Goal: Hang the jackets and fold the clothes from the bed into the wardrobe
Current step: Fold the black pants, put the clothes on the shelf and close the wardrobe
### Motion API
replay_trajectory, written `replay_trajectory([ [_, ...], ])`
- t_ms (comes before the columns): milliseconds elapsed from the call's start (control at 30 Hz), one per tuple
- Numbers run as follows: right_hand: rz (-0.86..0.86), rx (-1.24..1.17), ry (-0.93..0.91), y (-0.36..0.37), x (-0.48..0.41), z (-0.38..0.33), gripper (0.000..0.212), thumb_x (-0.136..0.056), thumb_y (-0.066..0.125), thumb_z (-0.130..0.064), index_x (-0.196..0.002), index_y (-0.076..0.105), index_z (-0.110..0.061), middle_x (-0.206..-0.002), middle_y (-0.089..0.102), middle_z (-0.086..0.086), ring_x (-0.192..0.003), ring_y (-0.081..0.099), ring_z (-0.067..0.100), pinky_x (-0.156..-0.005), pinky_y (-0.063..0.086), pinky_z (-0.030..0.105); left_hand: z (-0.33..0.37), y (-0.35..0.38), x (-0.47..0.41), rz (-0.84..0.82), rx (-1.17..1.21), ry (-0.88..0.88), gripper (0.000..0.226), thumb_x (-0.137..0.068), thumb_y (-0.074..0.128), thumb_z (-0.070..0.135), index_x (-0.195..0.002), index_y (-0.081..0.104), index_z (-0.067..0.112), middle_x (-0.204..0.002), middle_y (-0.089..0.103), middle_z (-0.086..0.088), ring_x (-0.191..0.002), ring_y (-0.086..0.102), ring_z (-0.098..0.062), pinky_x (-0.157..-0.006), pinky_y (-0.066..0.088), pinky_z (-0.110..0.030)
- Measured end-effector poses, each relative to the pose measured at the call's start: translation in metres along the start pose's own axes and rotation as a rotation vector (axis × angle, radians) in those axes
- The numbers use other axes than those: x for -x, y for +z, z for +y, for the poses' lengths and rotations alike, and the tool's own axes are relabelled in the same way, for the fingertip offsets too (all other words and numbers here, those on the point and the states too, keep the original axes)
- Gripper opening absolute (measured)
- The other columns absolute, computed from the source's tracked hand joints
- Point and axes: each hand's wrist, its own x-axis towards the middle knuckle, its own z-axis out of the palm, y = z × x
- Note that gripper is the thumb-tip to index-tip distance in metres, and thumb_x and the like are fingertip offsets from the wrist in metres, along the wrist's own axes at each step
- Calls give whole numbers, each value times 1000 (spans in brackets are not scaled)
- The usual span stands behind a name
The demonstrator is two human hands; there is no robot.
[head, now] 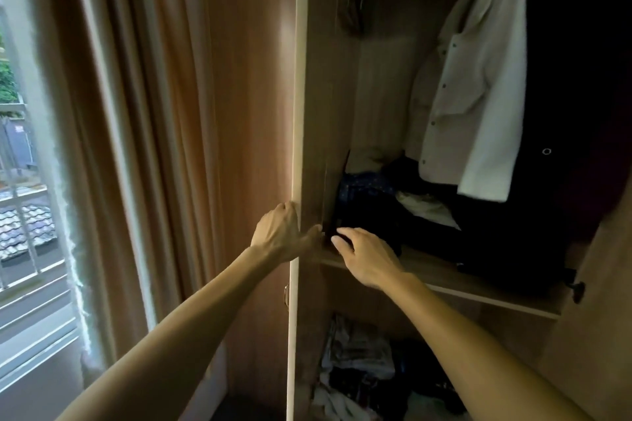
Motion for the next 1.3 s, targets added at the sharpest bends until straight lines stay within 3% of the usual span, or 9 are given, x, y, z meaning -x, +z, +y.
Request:
replay_trajectory([
  [267, 89, 45, 117, -31, 16, 87, 48, -99, 30, -50, -140, 41, -27, -143, 44, -5, -129, 43, 16, -101, 36, 31, 101, 50, -5, -57, 49, 216, 66, -88, 47, 58, -137, 31, 16, -130, 50, -6, -103, 57, -24, -76, 49, -34],
  [433, 131, 61, 174, -59, 28, 150, 47, -100, 30, -47, -140, 41, -27, -143, 45, -2, -129, 43, 18, -103, 37, 34, 158, 93, -28, -172, 57, 321, 80, -90, 44, 58, -150, 6, 22, -155, 21, -5, -129, 43, -28, -96, 45, -39],
  [567, 146, 45, 207, -74, 24, 192, 47, -99, 29, -50, -140, 40, -29, -143, 45, -4, -130, 42, 17, -103, 37, 33, 189, 123, -50, -245, 78, 359, 78, -91, 46, 56, -150, 6, 22, -157, 15, -3, -133, 39, -29, -99, 44, -39],
  [700, 134, 44, 220, -80, 15, 221, 47, -99, 29, -50, -140, 40, -29, -143, 44, -4, -130, 42, 16, -103, 37, 33, 203, 146, -77, -298, 30, 359, 81, -93, 44, 52, -152, 2, 16, -160, 3, -4, -145, 15, -25, -113, 26, -40],
  [800, 142, 48, 219, -79, 2, 236, 48, -99, 29, -49, -141, 39, -28, -144, 44, -4, -131, 41, 15, -103, 36, 31, 213, 164, -96, -272, 13, 411, 82, -92, 45, 51, -152, 2, 16, -160, -1, -3, -147, 5, -22, -116, 24, -43],
  [967, 154, 81, 257, -68, -26, 256, 48, -99, 29, -50, -141, 39, -28, -143, 44, -4, -130, 42, 15, -102, 36, 31, 212, 193, -117, -228, -3, 479, 86, -87, 52, 45, -151, 1, 20, -160, -5, 0, -147, 0, -20, -114, 23, -51],
  [1300, 158, 126, 347, -65, -67, 287, 48, -99, 30, -49, -140, 41, -27, -142, 46, -3, -128, 44, 16, -103, 38, 32, 235, 238, -169, -319, 68, 509, 95, -85, 58, 33, -151, -9, 18, -158, -17, 1, -146, -9, -24, -117, 13, -50],
])
